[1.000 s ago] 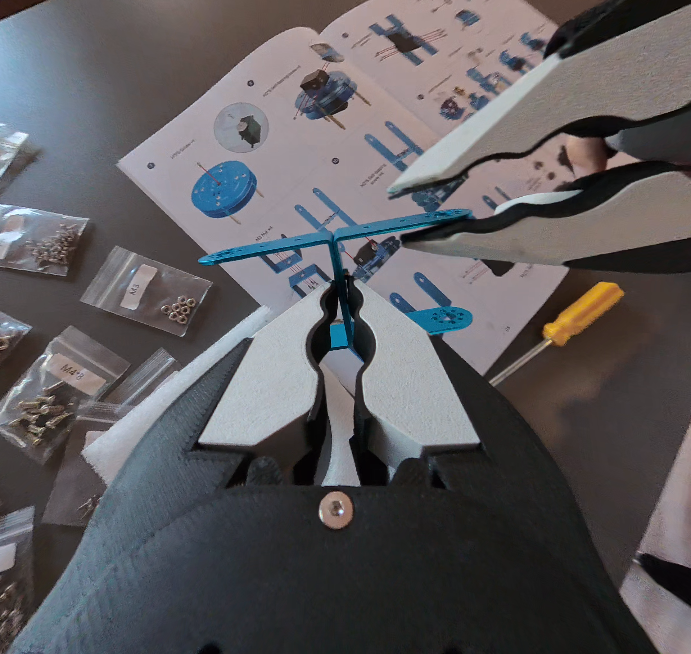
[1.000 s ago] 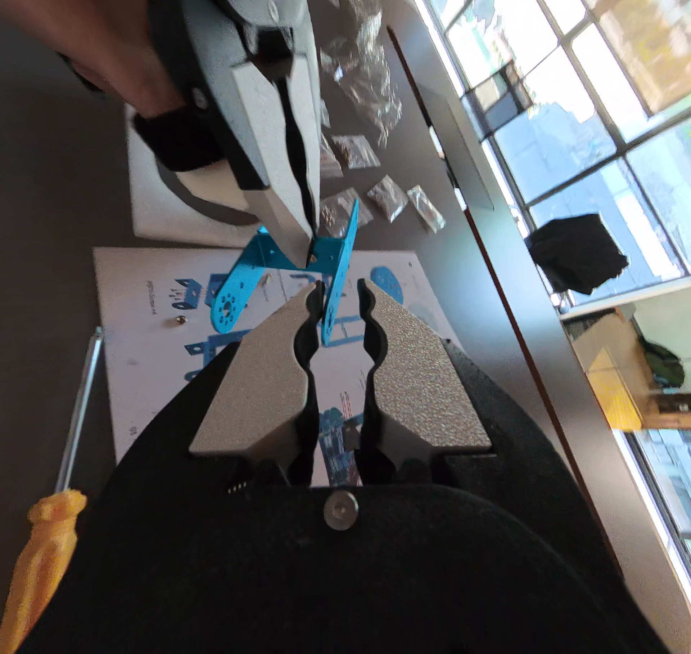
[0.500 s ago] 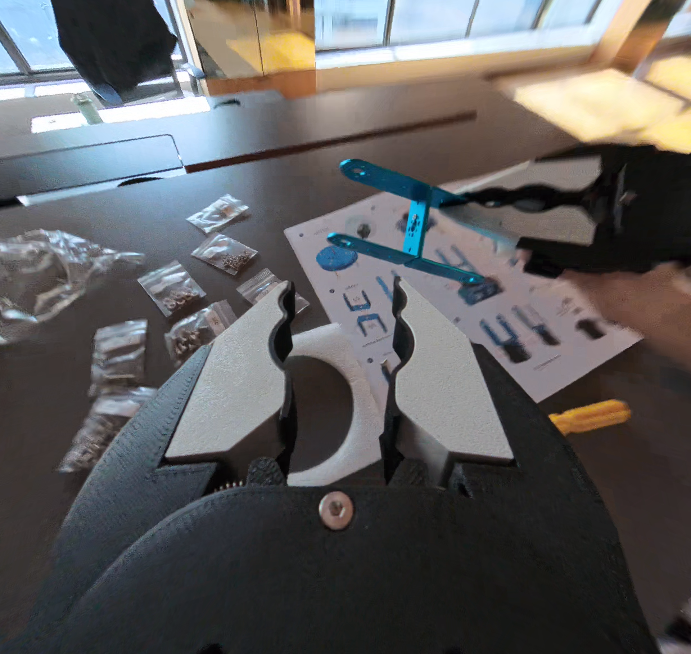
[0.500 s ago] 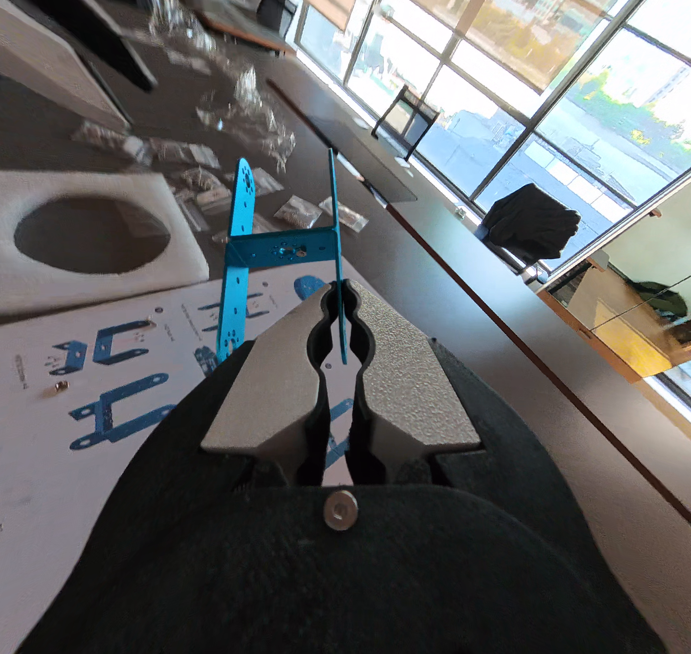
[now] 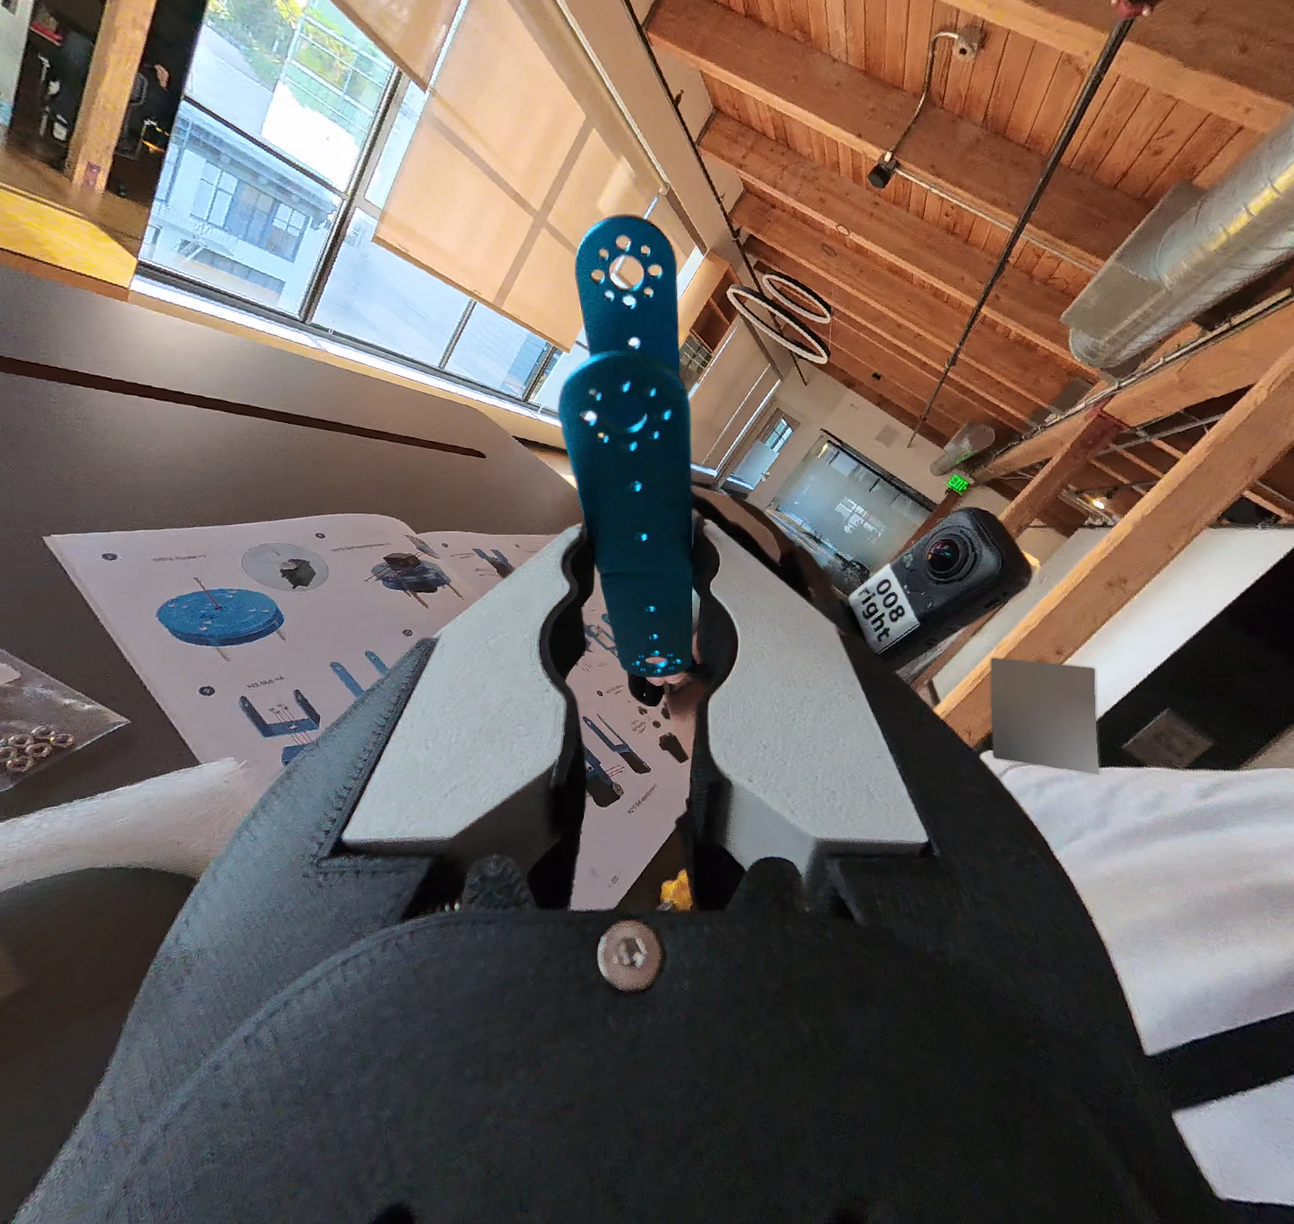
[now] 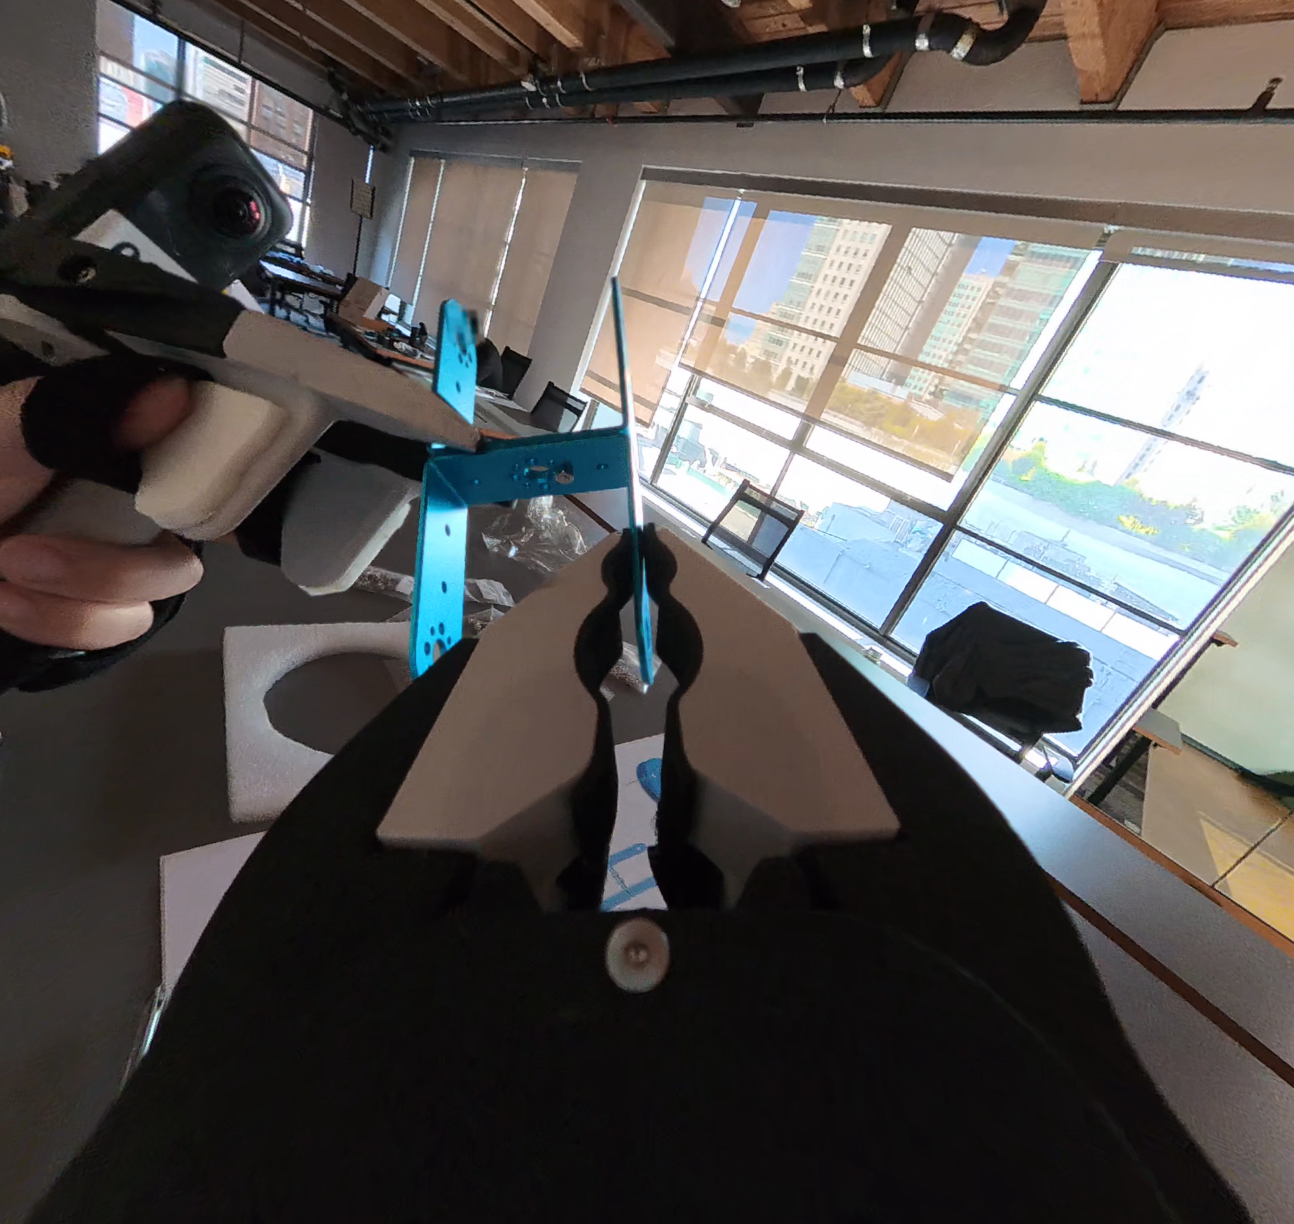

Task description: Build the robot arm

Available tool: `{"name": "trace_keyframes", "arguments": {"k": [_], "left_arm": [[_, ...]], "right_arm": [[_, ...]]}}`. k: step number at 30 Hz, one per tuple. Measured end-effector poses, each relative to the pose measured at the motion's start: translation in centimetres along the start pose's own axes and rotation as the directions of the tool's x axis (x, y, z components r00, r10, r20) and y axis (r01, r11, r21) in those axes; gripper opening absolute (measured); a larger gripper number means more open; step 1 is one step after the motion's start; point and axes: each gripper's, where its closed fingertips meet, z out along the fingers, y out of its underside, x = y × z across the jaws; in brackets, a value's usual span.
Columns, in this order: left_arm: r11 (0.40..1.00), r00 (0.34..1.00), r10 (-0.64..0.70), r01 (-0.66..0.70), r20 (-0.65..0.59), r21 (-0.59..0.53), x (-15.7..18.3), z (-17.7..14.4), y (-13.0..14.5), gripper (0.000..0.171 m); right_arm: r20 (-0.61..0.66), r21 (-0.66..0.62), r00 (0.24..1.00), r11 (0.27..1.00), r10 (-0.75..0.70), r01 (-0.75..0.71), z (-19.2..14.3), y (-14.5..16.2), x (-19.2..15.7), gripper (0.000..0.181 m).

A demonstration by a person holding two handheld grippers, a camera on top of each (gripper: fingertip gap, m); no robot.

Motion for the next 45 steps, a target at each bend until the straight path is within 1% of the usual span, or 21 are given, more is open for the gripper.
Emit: {"name": "trace_keyframes", "arguments": {"k": [2,4,5,6,7,10,12,13,15,16,18,19,21,23,30,33,35,36,39,44,45], "left_arm": [[1.0,1.0,0.004,-0.004,-0.006,-0.009,-0.2,-0.4,-0.1,0.026],[1.0,1.0,-0.013,0.013,0.013,-0.025,-1.0,-0.9,0.0,0.025],[0.999,0.999,-0.031,0.032,0.025,-0.037,-1.6,-1.2,0.1,0.025],[0.998,0.998,-0.047,0.048,0.036,-0.039,-2.1,-1.6,0.1,0.025],[0.998,0.997,-0.055,0.057,0.05,-0.036,-2.6,-2.1,-0.1,0.025],[0.999,0.994,-0.026,0.029,0.103,-0.035,-4.0,-4.1,-0.7,0.025],[0.998,0.985,0.043,-0.036,0.164,-0.042,-4.4,-5.5,-1.0,0.026],[0.997,0.979,0.07,-0.063,0.19,-0.042,-4.5,-6.1,-1.2,0.026],[0.996,0.971,0.087,-0.087,0.224,-0.013,-4.5,-7.5,-1.7,0.025],[0.996,0.969,0.089,-0.092,0.232,0.003,-4.3,-8.2,-1.8,0.025],[0.995,0.965,0.082,-0.092,0.247,0.029,-4.1,-9.6,-1.7,0.025],[0.995,0.964,0.076,-0.089,0.253,0.041,-4.0,-10.2,-1.7,0.025],[0.995,0.964,0.064,-0.081,0.258,0.058,-3.7,-11.3,-1.5,0.025],[0.995,0.962,0.058,-0.077,0.266,0.062,-3.5,-12.2,-1.2,0.025],[0.993,0.956,0.073,-0.098,0.284,0.073,-2.6,-13.5,-1.0,0.025],[0.993,0.957,0.074,-0.098,0.281,0.072,-2.6,-13.5,-0.9,0.025],[0.993,0.959,0.073,-0.096,0.273,0.073,-2.6,-13.4,-0.8,0.025],[0.993,0.96,0.071,-0.094,0.27,0.075,-2.6,-13.3,-0.8,0.025],[0.993,0.963,0.069,-0.091,0.26,0.074,-3.1,-12.9,-0.7,0.025],[0.994,0.949,0.102,-0.111,0.298,0.012,-4.5,-11.7,0.0,0.025],[0.993,0.947,0.108,-0.115,0.301,0.006,-4.6,-11.5,0.1,0.026]], "right_arm": [[0.031,0.012,1.0,1.0,0.0,-0.001,0.2,0.2,-0.5,0.001],[0.089,-0.03,0.996,0.999,0.02,-0.017,0.7,1.3,-1.2,0.004],[0.121,-0.06,0.991,0.997,0.05,-0.043,0.9,1.9,-1.6,0.01],[0.161,-0.068,0.984,0.995,0.082,-0.072,1.0,2.0,-2.0,0.022],[0.2,-0.088,0.974,0.992,0.111,-0.095,0.9,2.2,-2.2,0.026],[0.329,-0.243,0.922,0.962,0.203,-0.125,0.6,3.7,-2.5,0.023],[0.404,-0.469,0.854,0.876,0.329,-0.116,0.7,6.6,-3.1,0.022],[0.441,-0.597,0.793,0.797,0.42,-0.091,0.4,8.3,-4.1,0.025],[0.48,-0.738,0.689,0.675,0.543,-0.018,-0.1,10.4,-6.0,0.024],[0.494,-0.76,0.681,0.649,0.54,0.037,0.2,11.2,-6.3,0.019],[0.551,-0.733,0.692,0.666,0.466,0.136,1.2,12.1,-6.7,0.012],[0.564,-0.743,0.687,0.645,0.458,0.18,1.3,12.6,-7.0,0.013],[0.58,-0.782,0.634,0.568,0.512,0.256,0.5,13.3,-8.2,0.014],[0.587,-0.788,0.648,0.524,0.485,0.322,0.5,14.3,-8.1,0.013],[0.548,-0.829,0.647,0.446,0.53,0.337,0.6,15.1,-8.8,0.011],[0.545,-0.832,0.654,0.431,0.524,0.349,0.3,15.5,-8.9,0.011],[0.55,-0.827,0.659,0.446,0.514,0.342,0.4,15.5,-8.9,0.01],[0.553,-0.823,0.663,0.457,0.505,0.338,0.5,15.5,-8.9,0.001],[0.571,-0.804,0.674,0.488,0.469,0.341,0.5,15.5,-8.8,0.0],[0.488,-0.803,0.717,0.578,0.497,0.146,0.9,12.9,-7.2,0.0],[0.508,-0.795,0.699,0.586,0.503,0.156,0.4,12.4,-7.6,0.009]]}}
